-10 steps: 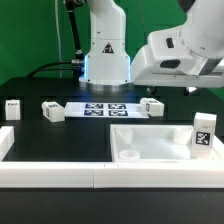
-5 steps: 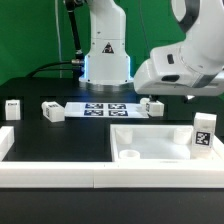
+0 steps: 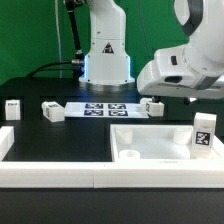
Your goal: Assemble square table
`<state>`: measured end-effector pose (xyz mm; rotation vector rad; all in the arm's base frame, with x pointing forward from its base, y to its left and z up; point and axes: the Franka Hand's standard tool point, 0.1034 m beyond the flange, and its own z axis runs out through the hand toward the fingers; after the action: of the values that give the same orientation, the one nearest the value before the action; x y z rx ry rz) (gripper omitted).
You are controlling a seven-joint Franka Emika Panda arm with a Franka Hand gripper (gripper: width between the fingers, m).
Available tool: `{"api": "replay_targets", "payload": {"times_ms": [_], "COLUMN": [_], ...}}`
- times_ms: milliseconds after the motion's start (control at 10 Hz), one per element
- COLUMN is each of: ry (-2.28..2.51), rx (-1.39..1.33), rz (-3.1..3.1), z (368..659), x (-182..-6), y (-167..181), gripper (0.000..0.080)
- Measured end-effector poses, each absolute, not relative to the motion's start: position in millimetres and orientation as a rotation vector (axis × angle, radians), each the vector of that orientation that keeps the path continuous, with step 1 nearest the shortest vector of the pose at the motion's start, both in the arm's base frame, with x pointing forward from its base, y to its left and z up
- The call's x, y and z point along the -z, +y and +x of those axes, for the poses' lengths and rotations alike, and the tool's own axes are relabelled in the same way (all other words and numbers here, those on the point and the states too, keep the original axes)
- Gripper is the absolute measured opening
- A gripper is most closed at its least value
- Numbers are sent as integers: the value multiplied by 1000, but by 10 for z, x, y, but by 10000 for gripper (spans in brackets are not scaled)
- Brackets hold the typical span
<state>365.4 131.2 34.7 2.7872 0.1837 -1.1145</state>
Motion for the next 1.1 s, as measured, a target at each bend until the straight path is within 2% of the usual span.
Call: {"api": "replay_targets", "payload": {"times_ms": [100, 400, 800, 900, 1000, 1100], "ry": [203, 153, 151, 148, 147, 145], "rx": [1141, 1310, 1334, 1335, 1335, 1335], "rz": [2796, 2784, 2756, 2757, 2757, 2758], "z": [3607, 3204, 3100, 3102, 3103, 3104], "x": [-325, -134, -76, -76, -75, -75], "y": [1297, 1139, 1077, 1071, 1068, 1064], "gripper": [649, 649, 649, 550, 397, 397]}}
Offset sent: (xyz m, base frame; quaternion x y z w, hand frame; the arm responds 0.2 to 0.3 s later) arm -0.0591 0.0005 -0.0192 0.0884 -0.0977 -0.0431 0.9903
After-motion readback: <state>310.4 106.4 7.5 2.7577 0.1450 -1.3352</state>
